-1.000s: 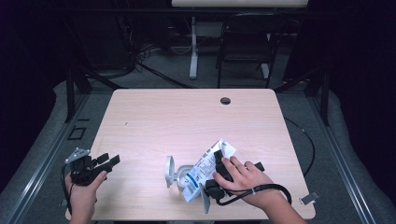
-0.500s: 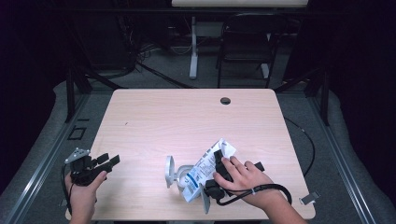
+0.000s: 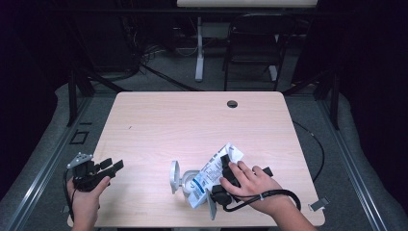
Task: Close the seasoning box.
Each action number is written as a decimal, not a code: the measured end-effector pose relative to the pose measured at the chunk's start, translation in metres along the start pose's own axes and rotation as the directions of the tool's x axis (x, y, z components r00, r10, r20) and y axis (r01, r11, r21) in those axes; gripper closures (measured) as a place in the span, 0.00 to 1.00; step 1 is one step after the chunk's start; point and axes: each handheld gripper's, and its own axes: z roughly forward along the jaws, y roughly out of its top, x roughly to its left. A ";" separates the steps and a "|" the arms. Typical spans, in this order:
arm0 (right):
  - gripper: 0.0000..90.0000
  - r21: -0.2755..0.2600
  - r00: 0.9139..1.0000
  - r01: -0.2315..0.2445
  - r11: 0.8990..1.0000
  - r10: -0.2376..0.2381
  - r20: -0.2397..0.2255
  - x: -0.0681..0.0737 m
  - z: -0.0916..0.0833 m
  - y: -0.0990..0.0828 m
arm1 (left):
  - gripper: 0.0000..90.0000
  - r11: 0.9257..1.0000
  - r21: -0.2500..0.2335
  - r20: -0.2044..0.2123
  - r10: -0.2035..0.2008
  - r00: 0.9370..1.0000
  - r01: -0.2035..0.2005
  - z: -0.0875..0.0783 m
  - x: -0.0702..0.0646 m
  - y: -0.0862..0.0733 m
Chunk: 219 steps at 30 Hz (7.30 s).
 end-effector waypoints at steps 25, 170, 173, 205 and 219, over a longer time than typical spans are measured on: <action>0.87 -0.008 0.999 -0.035 0.999 0.035 -0.014 0.000 -0.001 0.001 | 0.51 1.000 0.001 -0.004 0.001 1.000 -0.001 0.000 0.001 0.000; 1.00 -0.102 -0.056 -0.989 -0.103 0.922 -0.382 0.060 0.006 -0.090 | 0.51 1.000 0.027 -0.022 -0.006 1.000 0.007 0.007 0.004 -0.005; 1.00 -0.098 -0.100 -0.984 -0.149 0.917 -0.387 0.064 0.007 -0.094 | 0.51 1.000 0.025 -0.019 -0.006 1.000 0.006 0.007 0.003 -0.006; 1.00 0.086 -0.188 -0.982 -0.169 0.932 -0.310 0.097 0.049 -0.099 | 0.51 1.000 0.029 -0.017 0.007 1.000 -0.007 0.008 0.002 -0.005; 0.99 0.163 -0.164 -0.979 -0.120 0.942 -0.293 0.103 0.057 -0.095 | 0.51 0.999 0.039 -0.015 0.013 1.000 -0.013 0.008 0.001 -0.005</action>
